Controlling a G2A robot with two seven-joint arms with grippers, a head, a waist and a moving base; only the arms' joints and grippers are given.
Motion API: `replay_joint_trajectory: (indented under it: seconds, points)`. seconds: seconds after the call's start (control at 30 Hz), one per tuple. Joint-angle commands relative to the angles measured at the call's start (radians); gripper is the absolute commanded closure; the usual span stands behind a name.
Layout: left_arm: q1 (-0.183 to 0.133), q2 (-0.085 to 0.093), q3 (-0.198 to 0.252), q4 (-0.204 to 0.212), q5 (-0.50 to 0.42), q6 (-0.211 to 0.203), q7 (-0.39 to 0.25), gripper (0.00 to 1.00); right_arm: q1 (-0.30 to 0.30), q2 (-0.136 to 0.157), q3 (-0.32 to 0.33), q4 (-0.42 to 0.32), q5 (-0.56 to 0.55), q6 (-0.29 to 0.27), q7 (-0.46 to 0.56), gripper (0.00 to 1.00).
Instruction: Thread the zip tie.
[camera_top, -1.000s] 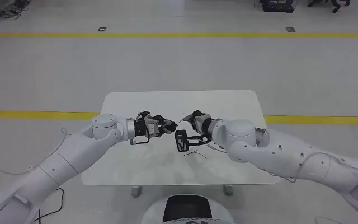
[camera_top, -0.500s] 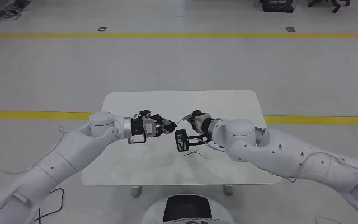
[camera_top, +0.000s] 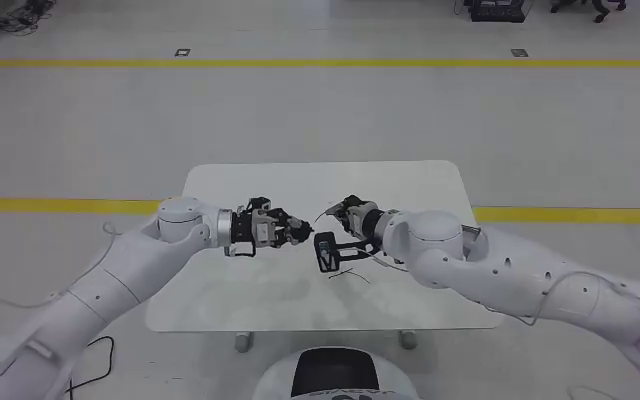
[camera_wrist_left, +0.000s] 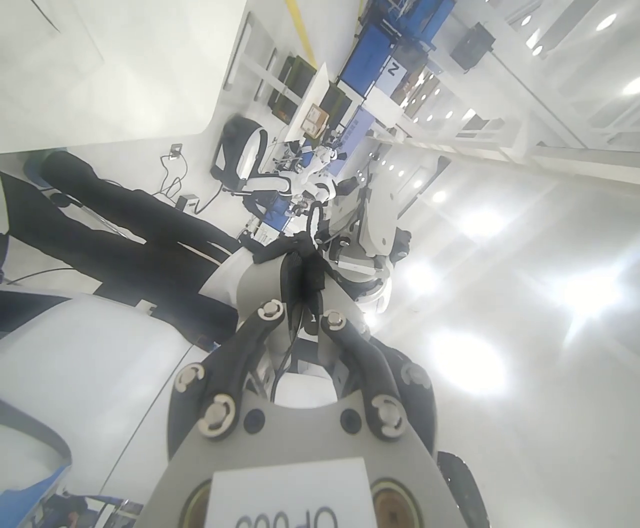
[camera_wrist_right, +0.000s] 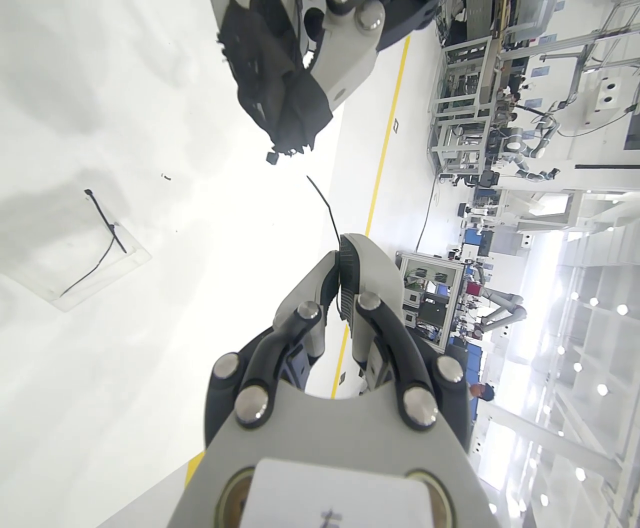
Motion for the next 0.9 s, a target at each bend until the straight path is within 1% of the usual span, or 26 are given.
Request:
replay_joint_trajectory:
  seconds: [0.0,0.33,0.4,0.57,0.67,0.77,0.87]
  points:
    - [-0.004,-0.004,0.001,0.008,0.002,0.0,-0.003,1.0,0.001,0.003,0.0,-0.003,0.0,0.0,-0.005,1.0]
    - [-0.018,-0.023,0.003,0.032,0.022,0.0,-0.034,1.0,0.0,0.01,0.0,-0.015,0.0,0.0,-0.018,1.0]
    - [-0.017,-0.026,0.0,0.034,0.026,-0.01,-0.036,1.0,0.001,0.011,0.0,-0.016,0.0,0.0,-0.021,1.0]
    - [-0.017,-0.026,0.0,0.034,0.026,-0.01,-0.036,1.0,0.001,0.011,0.0,-0.016,0.0,0.0,-0.021,1.0]
    - [-0.011,-0.027,-0.002,0.023,0.041,-0.015,-0.013,1.0,-0.009,0.01,0.006,-0.009,0.0,0.004,-0.031,1.0]
    - [-0.005,-0.026,-0.01,0.02,0.05,-0.008,-0.03,1.0,-0.012,0.011,0.015,-0.003,0.0,0.0,-0.037,1.0]
    - [-0.001,-0.025,-0.018,0.022,0.064,-0.007,-0.041,1.0,-0.005,0.013,0.01,-0.002,0.0,0.0,-0.044,1.0]
